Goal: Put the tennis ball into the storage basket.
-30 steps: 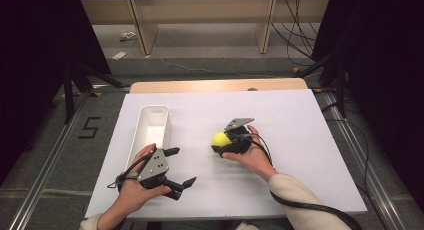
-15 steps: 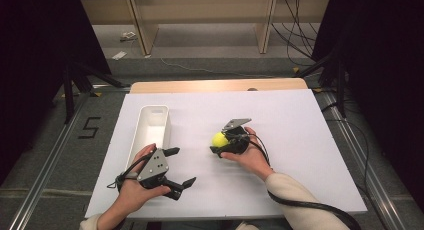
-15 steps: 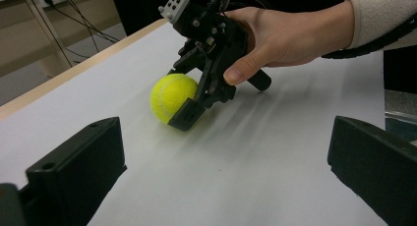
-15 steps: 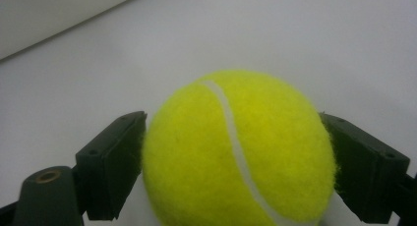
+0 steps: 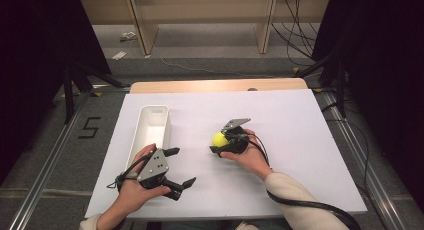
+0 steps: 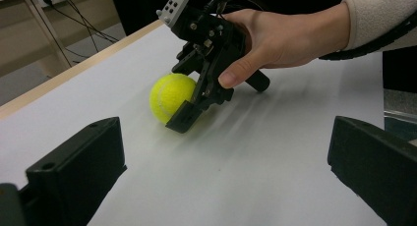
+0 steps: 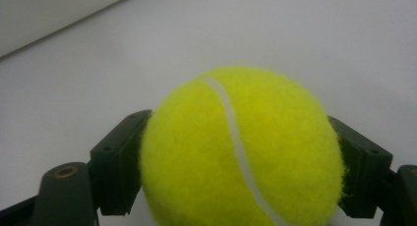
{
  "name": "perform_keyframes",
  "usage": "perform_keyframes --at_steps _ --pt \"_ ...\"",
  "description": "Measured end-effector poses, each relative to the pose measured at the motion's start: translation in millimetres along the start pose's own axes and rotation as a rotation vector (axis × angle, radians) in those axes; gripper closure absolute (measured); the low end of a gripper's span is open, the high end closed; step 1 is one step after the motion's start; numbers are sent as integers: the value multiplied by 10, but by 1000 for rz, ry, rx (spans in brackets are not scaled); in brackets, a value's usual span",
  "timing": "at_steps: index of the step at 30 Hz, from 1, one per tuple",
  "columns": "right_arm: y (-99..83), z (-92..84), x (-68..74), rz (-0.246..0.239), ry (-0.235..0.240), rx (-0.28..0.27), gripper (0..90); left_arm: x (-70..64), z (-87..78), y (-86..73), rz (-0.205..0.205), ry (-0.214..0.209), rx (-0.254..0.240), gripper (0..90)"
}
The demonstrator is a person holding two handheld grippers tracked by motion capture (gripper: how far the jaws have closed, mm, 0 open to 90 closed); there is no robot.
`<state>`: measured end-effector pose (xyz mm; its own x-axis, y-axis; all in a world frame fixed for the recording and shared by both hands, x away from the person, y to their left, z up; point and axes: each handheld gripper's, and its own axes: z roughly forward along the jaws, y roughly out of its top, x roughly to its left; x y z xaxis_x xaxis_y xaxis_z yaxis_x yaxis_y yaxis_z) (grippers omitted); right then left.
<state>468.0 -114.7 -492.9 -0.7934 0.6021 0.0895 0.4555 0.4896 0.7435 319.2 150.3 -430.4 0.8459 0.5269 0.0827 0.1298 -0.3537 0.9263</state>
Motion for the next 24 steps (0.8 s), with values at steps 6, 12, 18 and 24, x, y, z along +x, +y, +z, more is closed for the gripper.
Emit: perform_keyframes --at_steps 6,12,18,24 --pt "-1 -2 -8 7 -2 -3 250 -5 2 0 -1 -1 -1 2" --pt "1 -5 -5 8 -5 -2 255 -7 2 1 -1 0 -1 2" --pt "10 -28 -8 10 -10 -26 257 -9 3 1 0 0 -1 2" --pt "28 -63 -23 13 -12 -46 258 -7 2 0 0 0 -1 2"
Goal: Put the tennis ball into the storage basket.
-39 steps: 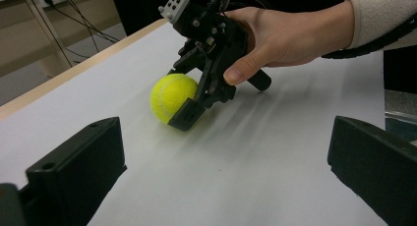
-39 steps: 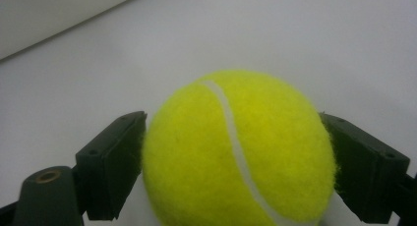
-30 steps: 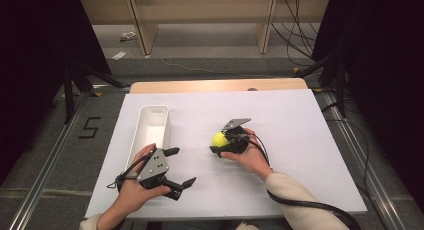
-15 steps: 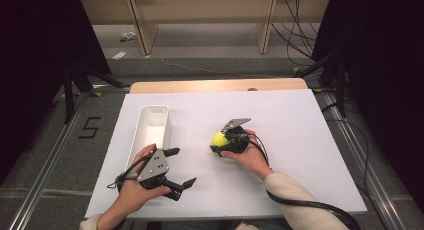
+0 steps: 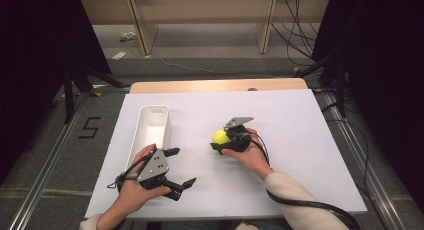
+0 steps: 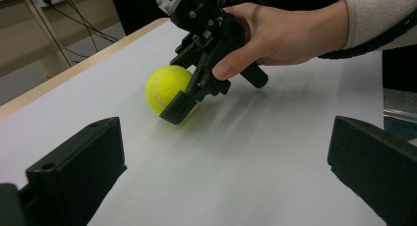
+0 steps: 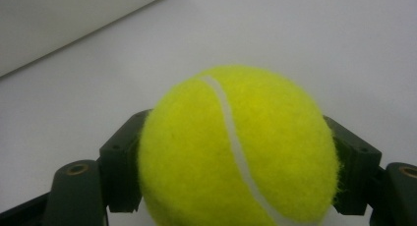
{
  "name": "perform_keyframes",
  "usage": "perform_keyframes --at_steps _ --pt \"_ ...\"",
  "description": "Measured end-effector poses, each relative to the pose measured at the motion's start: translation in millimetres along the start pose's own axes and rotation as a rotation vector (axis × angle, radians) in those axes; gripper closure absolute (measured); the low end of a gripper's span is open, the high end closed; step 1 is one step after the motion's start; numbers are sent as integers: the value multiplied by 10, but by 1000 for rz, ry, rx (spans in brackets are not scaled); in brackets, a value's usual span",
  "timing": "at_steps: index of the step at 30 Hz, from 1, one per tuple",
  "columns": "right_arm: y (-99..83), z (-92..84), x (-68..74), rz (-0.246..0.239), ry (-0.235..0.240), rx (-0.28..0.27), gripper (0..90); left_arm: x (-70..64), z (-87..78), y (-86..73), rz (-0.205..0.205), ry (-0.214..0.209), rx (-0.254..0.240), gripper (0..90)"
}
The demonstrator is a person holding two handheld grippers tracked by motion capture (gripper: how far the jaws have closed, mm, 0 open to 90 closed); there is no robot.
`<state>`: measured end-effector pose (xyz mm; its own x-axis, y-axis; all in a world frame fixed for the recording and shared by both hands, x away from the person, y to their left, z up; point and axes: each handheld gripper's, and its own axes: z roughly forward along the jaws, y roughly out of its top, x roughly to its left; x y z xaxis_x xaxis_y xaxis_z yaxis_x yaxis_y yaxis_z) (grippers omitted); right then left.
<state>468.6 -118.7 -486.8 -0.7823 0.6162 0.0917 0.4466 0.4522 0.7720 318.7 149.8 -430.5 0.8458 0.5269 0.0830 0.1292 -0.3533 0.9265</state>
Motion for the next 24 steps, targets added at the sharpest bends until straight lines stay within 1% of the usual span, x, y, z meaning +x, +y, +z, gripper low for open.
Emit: perform_keyframes --at_steps 6,13,24 --pt "14 -15 13 -3 3 -6 259 -2 1 2 0 -1 0 2" --pt "47 -58 15 1 3 -27 259 -3 0 2 0 0 -1 3" --pt "90 -102 38 -11 7 -49 260 -3 -3 4 1 0 -2 3"
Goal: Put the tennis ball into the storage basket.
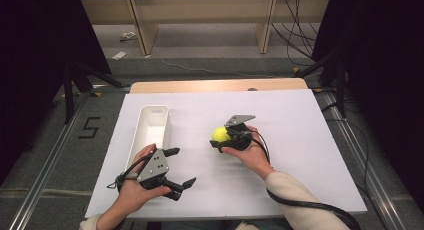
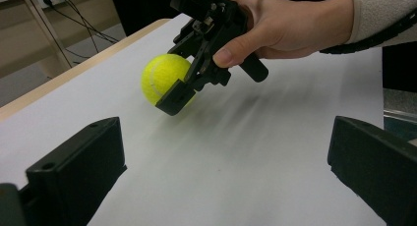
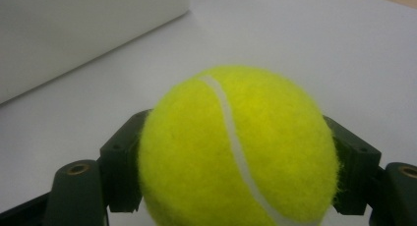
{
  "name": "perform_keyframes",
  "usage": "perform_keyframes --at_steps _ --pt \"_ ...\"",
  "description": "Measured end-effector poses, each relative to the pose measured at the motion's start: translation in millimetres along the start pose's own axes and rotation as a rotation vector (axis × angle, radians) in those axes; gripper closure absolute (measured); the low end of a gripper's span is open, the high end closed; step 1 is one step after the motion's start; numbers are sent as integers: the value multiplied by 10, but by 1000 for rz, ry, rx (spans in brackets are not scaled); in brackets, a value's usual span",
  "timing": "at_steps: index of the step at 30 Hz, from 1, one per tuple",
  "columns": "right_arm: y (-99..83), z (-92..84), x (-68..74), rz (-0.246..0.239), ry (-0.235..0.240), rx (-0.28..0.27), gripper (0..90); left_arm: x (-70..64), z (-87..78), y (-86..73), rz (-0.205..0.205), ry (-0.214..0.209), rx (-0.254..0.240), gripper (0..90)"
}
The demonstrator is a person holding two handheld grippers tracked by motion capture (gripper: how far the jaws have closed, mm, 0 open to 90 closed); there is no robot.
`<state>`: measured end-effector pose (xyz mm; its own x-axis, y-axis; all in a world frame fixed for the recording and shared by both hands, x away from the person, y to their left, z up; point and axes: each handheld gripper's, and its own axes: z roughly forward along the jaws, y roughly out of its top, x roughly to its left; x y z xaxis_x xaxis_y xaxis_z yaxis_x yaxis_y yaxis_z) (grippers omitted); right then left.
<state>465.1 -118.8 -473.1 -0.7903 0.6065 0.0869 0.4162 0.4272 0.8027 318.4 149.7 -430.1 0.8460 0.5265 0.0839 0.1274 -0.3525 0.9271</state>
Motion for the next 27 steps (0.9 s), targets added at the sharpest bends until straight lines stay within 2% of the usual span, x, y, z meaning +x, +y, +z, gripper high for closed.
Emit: perform_keyframes --at_steps 27 --pt "99 -88 60 -9 2 -41 260 3 0 -1 -3 -2 -1 3"
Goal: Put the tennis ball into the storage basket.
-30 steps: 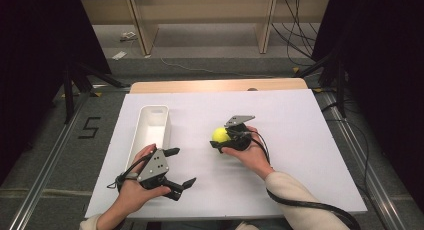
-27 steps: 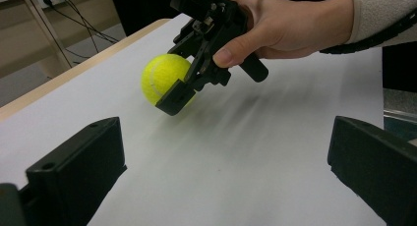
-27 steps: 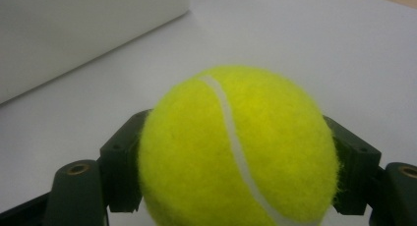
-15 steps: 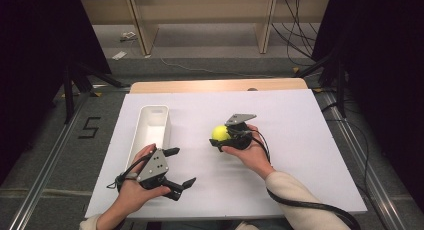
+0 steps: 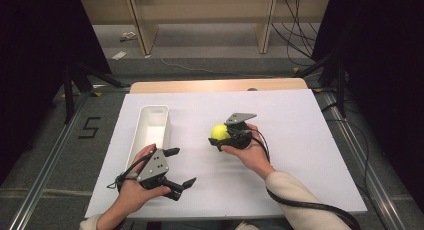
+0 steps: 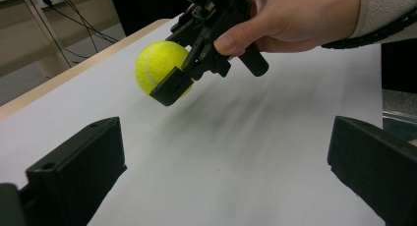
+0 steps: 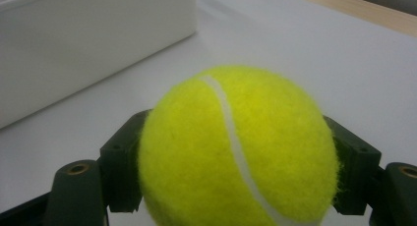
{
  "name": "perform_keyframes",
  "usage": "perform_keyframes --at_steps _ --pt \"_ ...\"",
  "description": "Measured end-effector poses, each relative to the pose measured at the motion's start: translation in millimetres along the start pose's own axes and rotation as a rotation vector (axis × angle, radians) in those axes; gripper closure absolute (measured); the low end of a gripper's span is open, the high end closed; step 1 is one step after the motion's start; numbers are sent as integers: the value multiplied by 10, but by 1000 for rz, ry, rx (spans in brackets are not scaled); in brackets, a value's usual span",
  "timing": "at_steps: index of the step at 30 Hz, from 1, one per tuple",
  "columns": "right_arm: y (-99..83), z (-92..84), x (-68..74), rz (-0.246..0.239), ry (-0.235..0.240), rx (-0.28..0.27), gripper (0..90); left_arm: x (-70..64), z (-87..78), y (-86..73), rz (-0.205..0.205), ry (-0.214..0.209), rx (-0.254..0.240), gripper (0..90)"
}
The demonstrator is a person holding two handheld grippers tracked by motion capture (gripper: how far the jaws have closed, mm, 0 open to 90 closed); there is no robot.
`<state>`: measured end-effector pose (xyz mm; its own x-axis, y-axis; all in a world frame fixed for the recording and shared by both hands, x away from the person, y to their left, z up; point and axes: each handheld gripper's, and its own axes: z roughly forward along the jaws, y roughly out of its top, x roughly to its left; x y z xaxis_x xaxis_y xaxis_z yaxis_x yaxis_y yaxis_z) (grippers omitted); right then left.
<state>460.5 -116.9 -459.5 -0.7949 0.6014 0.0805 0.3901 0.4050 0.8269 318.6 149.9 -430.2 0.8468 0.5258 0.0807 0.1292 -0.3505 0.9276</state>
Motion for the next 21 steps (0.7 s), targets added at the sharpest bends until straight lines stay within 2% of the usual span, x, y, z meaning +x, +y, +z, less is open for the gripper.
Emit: perform_keyframes --at_steps 21 --pt "116 -85 34 -12 4 -45 260 2 -1 -1 0 0 0 3"
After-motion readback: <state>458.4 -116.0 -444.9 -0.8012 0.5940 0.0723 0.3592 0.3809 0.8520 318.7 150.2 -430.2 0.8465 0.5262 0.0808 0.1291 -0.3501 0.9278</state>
